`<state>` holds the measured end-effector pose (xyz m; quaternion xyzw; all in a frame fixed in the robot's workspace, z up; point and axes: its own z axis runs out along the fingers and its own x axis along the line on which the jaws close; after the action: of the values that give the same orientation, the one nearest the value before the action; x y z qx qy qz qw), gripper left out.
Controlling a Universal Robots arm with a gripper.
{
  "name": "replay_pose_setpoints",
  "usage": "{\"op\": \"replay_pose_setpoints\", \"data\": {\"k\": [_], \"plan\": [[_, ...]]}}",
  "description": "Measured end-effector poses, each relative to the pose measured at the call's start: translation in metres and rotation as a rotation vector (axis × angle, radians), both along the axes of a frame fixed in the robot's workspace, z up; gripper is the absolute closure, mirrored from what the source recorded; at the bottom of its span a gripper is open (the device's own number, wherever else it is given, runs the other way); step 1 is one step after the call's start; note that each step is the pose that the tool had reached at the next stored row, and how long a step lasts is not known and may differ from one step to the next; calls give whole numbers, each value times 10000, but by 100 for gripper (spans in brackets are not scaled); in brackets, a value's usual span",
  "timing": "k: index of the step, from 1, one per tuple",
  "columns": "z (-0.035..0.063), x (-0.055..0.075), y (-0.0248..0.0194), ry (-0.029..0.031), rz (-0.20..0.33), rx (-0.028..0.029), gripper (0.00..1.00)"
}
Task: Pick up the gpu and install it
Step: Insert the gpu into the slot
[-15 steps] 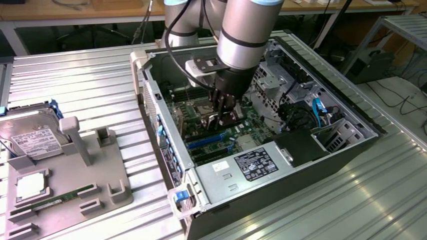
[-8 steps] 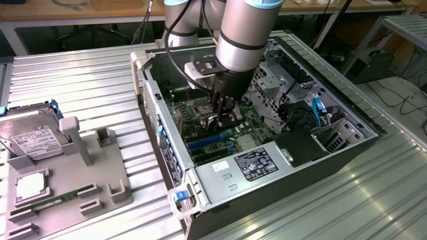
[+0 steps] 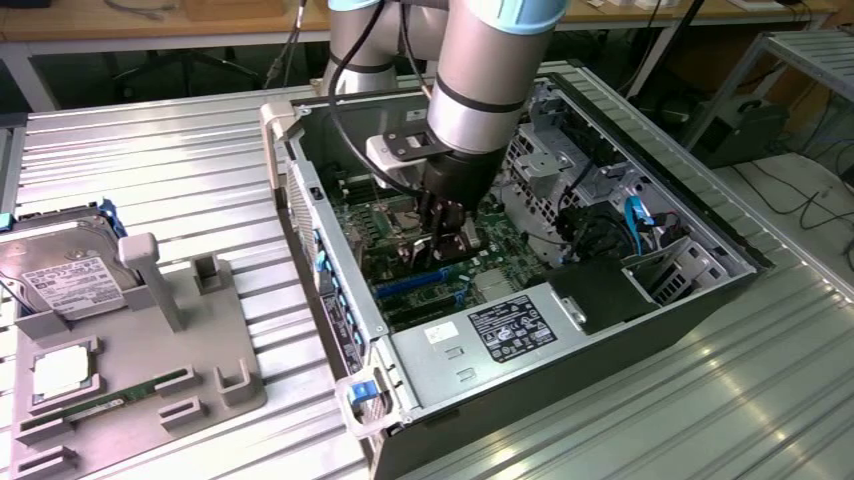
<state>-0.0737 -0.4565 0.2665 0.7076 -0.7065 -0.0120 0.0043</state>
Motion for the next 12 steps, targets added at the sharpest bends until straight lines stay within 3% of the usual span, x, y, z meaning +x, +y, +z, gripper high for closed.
{"op": "replay_pose_setpoints", "data": {"k": [12], "plan": [[-77, -38, -6, 0, 1, 0, 72]]}}
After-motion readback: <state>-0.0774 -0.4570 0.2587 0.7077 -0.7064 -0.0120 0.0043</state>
